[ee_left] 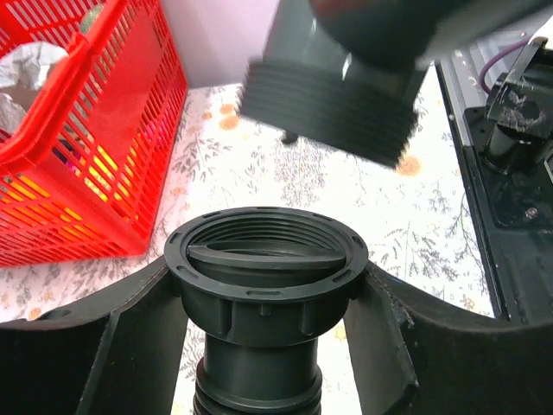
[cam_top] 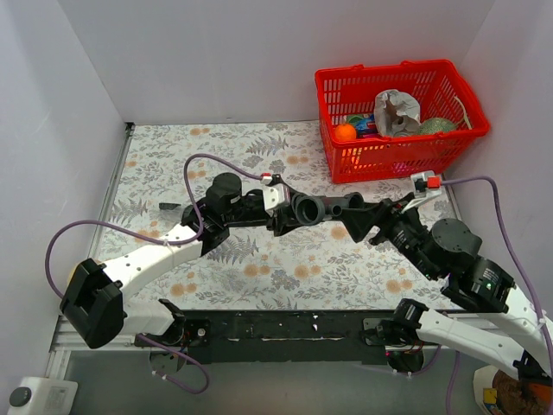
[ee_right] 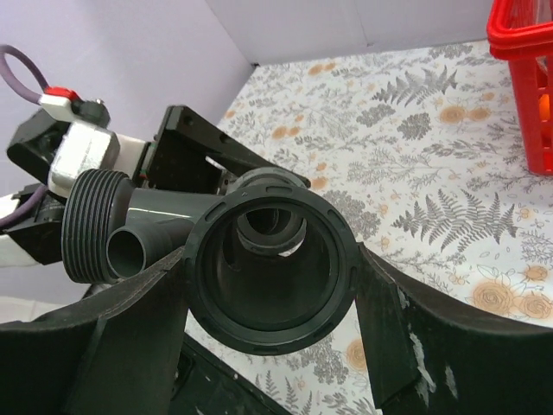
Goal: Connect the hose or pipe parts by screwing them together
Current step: Install the adaptor on the pipeline.
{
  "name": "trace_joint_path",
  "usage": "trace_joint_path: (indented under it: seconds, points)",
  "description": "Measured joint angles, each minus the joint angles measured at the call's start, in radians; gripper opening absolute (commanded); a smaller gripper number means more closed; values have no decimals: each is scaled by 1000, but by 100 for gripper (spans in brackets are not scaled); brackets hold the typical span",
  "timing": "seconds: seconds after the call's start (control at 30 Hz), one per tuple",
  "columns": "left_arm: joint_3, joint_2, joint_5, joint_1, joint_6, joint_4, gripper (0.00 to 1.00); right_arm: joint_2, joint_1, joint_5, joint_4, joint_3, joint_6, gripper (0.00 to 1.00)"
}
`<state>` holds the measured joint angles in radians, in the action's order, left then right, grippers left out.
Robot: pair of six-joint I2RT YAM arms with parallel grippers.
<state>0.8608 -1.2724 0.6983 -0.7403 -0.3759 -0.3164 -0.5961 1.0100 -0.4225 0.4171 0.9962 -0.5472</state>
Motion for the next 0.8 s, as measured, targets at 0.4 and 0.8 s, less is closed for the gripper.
trace_joint_path:
  seconds: [0.4,0.8]
  points:
    - [226,-49,-97,-66,409,551,18,71,0,-80,-140,-128,-66,1]
    - [375,-82,-290,-134,631,820,18,158,0,-151,-112,-191,-168,1]
